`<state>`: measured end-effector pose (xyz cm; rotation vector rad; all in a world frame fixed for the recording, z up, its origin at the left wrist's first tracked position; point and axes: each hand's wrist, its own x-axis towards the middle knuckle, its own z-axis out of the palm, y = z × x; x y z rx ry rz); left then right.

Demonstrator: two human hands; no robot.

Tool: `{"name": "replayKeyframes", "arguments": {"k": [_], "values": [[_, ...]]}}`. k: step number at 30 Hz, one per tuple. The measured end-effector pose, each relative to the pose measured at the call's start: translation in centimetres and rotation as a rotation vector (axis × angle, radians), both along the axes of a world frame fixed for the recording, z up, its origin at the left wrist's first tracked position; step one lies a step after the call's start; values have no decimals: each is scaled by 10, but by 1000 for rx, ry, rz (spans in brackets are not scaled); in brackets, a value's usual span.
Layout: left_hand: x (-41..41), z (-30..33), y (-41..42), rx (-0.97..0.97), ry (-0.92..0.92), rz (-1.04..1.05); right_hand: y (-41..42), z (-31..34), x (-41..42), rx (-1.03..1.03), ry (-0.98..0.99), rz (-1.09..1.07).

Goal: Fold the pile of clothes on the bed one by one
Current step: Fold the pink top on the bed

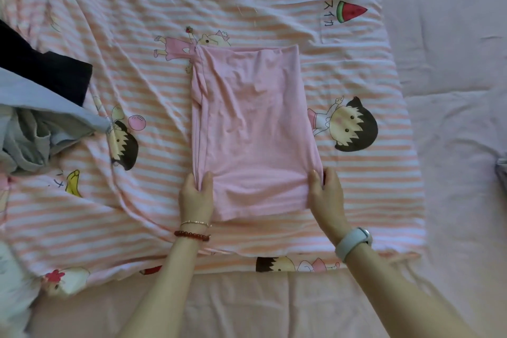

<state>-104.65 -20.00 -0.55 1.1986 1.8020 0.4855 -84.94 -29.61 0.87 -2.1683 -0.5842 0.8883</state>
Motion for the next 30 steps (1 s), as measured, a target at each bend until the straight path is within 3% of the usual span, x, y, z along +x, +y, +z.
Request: {"name": "replayKeyframes", "arguments": {"k": [4,9,14,19,23,26,30], "values": [[-21,-4,-21,-158,199,-75,-37,-7,-5,-226,-30,102],[0,8,45,237,295,-159,14,-10,18,-18,-481,278],[44,11,142,406,241,-288,116,-14,60,31,-679,483],[74,-3,207,247,235,-230,197,-15,96,-59,-709,596],[75,-13,226,372,174,-258,227,-25,111,-158,-704,707],[70,-21,243,345,18,-183,235,-28,118,-143,-645,646],[73,-28,256,252,85,-93,244,-31,122,-172,-603,526]]}}
